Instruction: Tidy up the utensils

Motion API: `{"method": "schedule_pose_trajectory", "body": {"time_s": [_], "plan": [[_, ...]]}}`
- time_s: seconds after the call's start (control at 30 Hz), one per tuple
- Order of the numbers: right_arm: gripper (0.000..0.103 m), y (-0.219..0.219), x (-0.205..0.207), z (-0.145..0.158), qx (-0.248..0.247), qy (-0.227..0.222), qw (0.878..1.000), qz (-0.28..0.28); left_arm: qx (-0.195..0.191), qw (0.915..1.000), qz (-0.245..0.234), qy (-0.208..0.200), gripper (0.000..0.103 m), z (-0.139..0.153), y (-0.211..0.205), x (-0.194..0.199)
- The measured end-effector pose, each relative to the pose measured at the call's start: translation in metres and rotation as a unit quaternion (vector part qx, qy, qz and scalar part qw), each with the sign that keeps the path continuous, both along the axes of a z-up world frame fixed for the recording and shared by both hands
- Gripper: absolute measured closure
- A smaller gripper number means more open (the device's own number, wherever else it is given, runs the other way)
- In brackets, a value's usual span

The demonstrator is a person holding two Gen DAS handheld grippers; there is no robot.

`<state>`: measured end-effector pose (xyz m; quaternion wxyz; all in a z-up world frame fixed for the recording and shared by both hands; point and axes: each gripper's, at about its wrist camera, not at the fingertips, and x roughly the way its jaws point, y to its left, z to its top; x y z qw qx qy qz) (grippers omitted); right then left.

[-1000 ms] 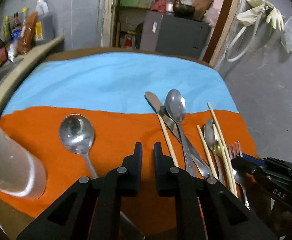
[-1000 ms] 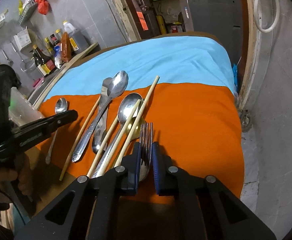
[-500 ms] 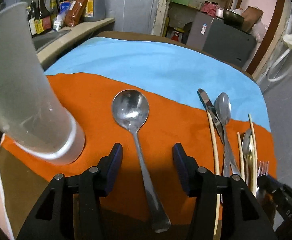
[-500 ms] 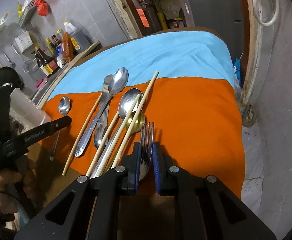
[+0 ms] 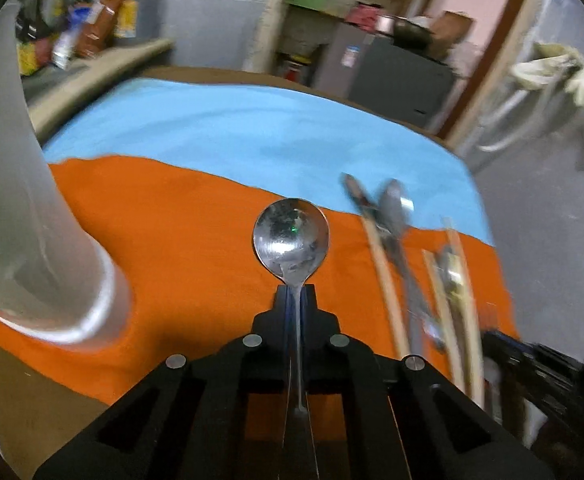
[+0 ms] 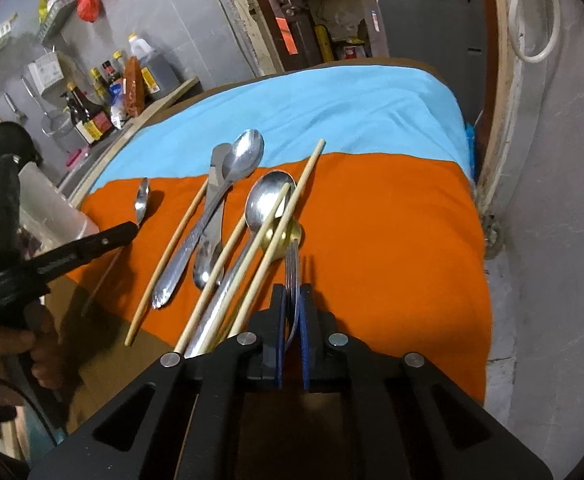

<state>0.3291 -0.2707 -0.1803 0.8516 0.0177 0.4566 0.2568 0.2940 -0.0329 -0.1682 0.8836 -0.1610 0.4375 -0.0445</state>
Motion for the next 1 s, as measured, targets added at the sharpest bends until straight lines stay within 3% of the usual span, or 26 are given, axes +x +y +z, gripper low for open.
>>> {"method": "schedule_pose_trajectory", "body": {"time_s": [0.1, 0.37, 0.57, 0.73, 0.8, 1.0], "plan": [[0.099, -0.004, -0.005, -0.003, 0.006, -0.001, 1.0, -0.003, -0.035, 0.9979, -0.052, 0.014, 0.101, -0.004, -0.007, -0.008], [0.098, -0.008, -0.001, -0.003, 0.014, 0.008, 1.0, 0.011, 0.009, 0.9973, -0.061, 0.039, 0.096, 0.001, -0.02, 0.009], [0.098, -0.013, 0.001, -0.005, 0.023, 0.009, 0.999, 0.022, 0.02, 0.9961, -0.077, 0.037, 0.086, 0.002, -0.023, 0.023], [0.098, -0.016, 0.004, -0.007, 0.036, 0.015, 0.999, 0.025, 0.023, 0.9974, -0.069, 0.001, 0.054, 0.007, -0.022, 0.025], [0.098, -0.016, 0.006, -0.008, 0.039, 0.017, 0.999, 0.031, 0.032, 0.9972, -0.067, -0.002, 0.052, 0.004, -0.022, 0.033], [0.098, -0.015, 0.018, -0.009, 0.05, 0.032, 0.997, 0.053, 0.0, 0.9956, -0.094, 0.008, 0.055, -0.005, -0.01, 0.05]]}}
